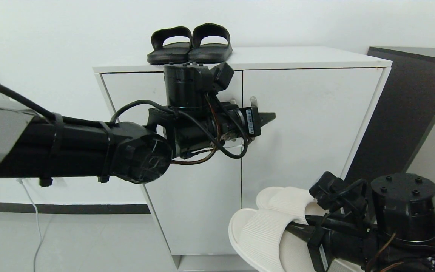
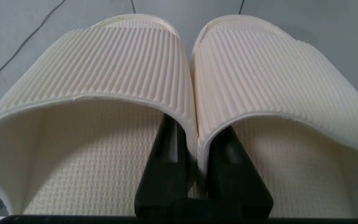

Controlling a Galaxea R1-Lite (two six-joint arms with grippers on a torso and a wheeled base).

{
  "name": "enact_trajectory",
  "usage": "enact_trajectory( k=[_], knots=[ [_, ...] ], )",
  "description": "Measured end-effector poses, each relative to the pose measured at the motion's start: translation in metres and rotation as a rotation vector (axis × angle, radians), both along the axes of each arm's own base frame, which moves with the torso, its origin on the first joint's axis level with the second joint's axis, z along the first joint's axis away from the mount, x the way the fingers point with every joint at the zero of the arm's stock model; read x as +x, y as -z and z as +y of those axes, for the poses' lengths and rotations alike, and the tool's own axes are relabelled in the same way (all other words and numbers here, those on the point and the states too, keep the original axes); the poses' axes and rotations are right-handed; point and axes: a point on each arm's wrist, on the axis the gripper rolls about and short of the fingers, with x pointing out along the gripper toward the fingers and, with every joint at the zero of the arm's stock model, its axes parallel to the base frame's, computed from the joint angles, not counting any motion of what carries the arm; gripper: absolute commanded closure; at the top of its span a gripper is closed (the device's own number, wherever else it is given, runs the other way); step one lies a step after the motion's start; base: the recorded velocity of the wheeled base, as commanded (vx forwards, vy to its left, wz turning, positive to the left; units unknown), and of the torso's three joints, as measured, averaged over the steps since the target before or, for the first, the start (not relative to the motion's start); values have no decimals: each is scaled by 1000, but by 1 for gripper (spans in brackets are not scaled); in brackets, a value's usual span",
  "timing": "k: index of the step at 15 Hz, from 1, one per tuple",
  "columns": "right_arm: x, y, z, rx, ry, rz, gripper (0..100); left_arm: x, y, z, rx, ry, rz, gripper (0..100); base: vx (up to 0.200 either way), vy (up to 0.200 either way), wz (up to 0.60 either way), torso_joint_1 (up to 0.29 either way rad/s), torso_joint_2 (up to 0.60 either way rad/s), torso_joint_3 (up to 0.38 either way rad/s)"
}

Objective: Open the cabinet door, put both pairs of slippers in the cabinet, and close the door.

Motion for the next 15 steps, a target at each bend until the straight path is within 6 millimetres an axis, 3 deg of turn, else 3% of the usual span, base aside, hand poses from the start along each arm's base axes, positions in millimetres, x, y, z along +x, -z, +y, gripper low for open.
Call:
enact_trajectory(
  k=[5, 15],
  knots=[
    [-5, 4, 0, -2, -42, 18, 100, -11, 4, 7, 13, 15, 18, 100, 0, 0, 0, 0, 0, 0],
    [-13, 5, -4, -12, -99, 10, 100, -52, -2, 33, 21, 30, 30, 100, 0, 0, 0, 0, 0, 0]
  ],
)
